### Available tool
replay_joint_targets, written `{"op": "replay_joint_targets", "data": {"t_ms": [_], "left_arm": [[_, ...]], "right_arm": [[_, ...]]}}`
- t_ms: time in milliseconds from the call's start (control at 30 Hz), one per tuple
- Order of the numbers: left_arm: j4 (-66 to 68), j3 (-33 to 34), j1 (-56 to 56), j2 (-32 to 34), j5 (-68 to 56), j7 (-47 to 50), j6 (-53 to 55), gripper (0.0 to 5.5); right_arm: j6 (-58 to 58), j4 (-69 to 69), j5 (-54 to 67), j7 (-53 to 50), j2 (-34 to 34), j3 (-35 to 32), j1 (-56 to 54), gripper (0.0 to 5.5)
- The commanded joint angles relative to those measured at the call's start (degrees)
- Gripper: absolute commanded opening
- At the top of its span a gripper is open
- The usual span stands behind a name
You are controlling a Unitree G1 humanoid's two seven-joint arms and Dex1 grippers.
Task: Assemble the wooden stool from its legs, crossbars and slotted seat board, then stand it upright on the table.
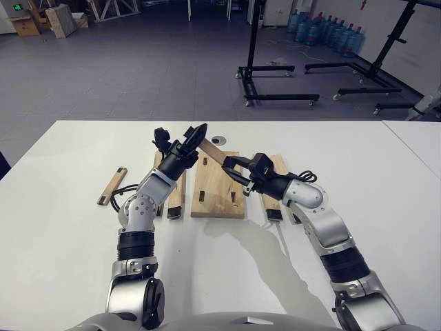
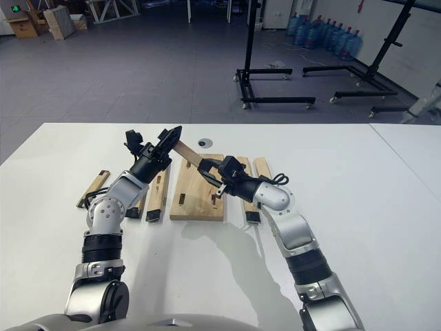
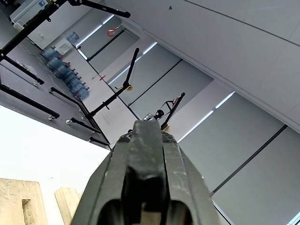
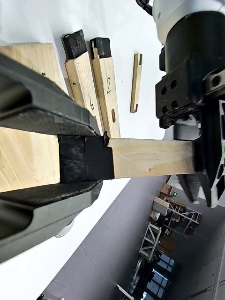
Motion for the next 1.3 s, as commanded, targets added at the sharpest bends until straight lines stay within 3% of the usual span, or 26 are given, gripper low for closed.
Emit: {"op": "replay_joint_targets", "data": {"t_ms": [33, 233, 433, 533, 667, 867, 1300], "left_arm": [[-0.25, 0.39, -1.47, -0.19, -0.07, -0.35, -0.85, 0.39], [-0.07, 0.4, -1.59, -0.16, 0.42, -0.42, -1.61, 0.39], [1.3, 4.04, -4.48, 2.54, 3.15, 1.86, -7.51, 0.39], [2.56, 7.37, -6.36, 7.11, 6.16, 4.0, -10.55, 0.39], [5.48, 6.1, -5.29, 16.1, 19.36, 8.05, -15.12, 0.39], [6.29, 6.55, -0.61, 16.08, 26.42, 13.32, -19.1, 0.39], [10.76, 1.27, -0.89, 12.72, 34.83, 16.04, -23.78, 0.39]], "right_arm": [[-0.11, 0.4, -0.11, -1.0, 0.8, -0.79, -0.76, 1.3], [1.13, 0.74, -0.11, -1.95, 1.67, -1.06, -1.09, 1.3], [4.12, 0.15, -0.21, -1.69, 0.59, -1.16, 0.52, 2.58], [2.99, 2.16, -3.74, -5.09, 0.4, -1.38, 0.54, 3.03], [3.24, 4.66, -6.41, -12.69, 2.43, -4.37, -0.84, 3.61], [3.47, 6.24, -7.97, -19.41, 5.25, -6.19, -1.11, 3.61], [3.78, 6.98, -9.45, -19.73, 5.75, -5.49, -2.07, 3.61]]}}
